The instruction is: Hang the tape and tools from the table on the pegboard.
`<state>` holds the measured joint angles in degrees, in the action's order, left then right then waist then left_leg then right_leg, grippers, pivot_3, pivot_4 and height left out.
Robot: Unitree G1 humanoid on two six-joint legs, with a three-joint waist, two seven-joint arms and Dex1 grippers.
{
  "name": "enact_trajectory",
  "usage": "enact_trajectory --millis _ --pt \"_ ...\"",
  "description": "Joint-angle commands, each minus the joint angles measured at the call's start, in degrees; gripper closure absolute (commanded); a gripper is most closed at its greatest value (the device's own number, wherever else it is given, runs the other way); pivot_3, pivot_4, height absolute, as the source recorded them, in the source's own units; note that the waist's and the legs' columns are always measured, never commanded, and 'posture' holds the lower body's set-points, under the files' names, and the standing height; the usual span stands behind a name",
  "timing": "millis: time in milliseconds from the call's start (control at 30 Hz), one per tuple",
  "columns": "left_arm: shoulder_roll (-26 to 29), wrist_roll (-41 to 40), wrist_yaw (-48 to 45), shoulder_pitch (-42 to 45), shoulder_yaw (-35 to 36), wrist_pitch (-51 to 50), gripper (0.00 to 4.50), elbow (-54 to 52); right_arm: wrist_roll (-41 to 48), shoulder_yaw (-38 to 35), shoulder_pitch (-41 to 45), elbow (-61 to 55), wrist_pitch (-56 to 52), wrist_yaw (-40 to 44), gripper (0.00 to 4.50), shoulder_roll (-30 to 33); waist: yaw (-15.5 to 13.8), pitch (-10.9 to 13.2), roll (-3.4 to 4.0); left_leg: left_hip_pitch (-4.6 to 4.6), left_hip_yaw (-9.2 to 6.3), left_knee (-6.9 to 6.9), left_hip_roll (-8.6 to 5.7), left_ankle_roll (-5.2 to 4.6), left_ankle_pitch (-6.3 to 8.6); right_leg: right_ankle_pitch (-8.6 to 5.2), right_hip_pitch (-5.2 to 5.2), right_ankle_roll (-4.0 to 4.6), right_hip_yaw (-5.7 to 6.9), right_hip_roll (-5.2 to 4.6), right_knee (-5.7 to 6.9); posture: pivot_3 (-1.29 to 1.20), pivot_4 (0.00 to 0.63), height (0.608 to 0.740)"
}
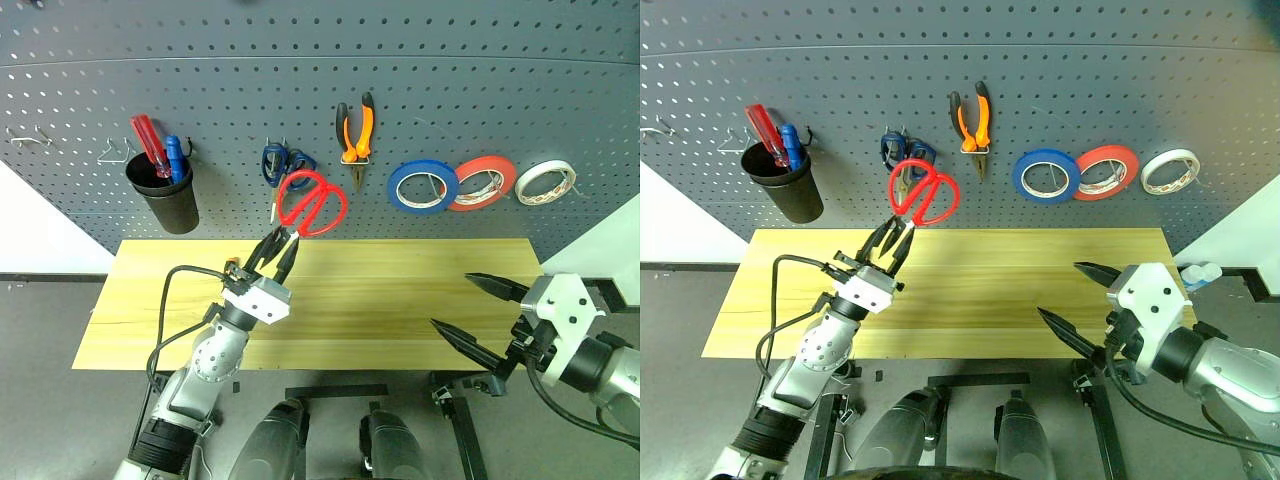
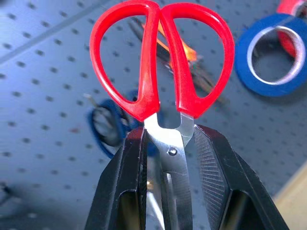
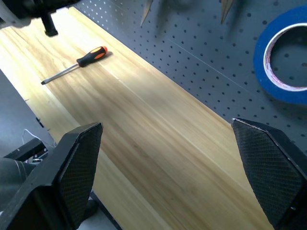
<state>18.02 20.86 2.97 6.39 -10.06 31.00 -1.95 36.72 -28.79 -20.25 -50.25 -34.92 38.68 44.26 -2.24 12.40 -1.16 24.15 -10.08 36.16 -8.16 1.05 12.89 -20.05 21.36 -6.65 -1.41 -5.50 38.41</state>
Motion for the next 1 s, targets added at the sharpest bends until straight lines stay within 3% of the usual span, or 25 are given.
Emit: enact_trajectory --millis 33,767,1000 --pt "-0.39 0.85 1.47 1.3 1.77 1.23 3.4 0.9 -0.14 -1.09 0.24 -0.22 1.04 0.53 0.0 0.6 -0.01 -0.01 0.0 -0.01 0.0 0.0 0.0 0.0 0.0 0.0 0.0 0.0 0.0 0.0 0.02 -0.02 0.182 0.74" --pt "0.08 2.15 4.82 4.83 4.68 3.0 3.4 6.82 -0.54 -2.08 -0.29 -0.38 1.01 1.2 0.0 0.45 0.08 -0.02 -0.01 -0.1 0.07 0.04 0.0 0.01 -0.01 0.0 0.0 0.0 -0.06 0.0 0.19 -0.03 0.184 0.74" --pt "0.78 2.29 5.49 5.76 6.2 3.9 3.4 7.56 9.6 -10.95 3.32 -0.94 1.52 2.42 0.0 0.69 0.06 -0.03 -0.02 -0.17 0.11 0.08 0.0 -0.02 0.0 0.0 -0.01 0.0 -0.09 0.0 0.33 -0.03 0.182 0.74"
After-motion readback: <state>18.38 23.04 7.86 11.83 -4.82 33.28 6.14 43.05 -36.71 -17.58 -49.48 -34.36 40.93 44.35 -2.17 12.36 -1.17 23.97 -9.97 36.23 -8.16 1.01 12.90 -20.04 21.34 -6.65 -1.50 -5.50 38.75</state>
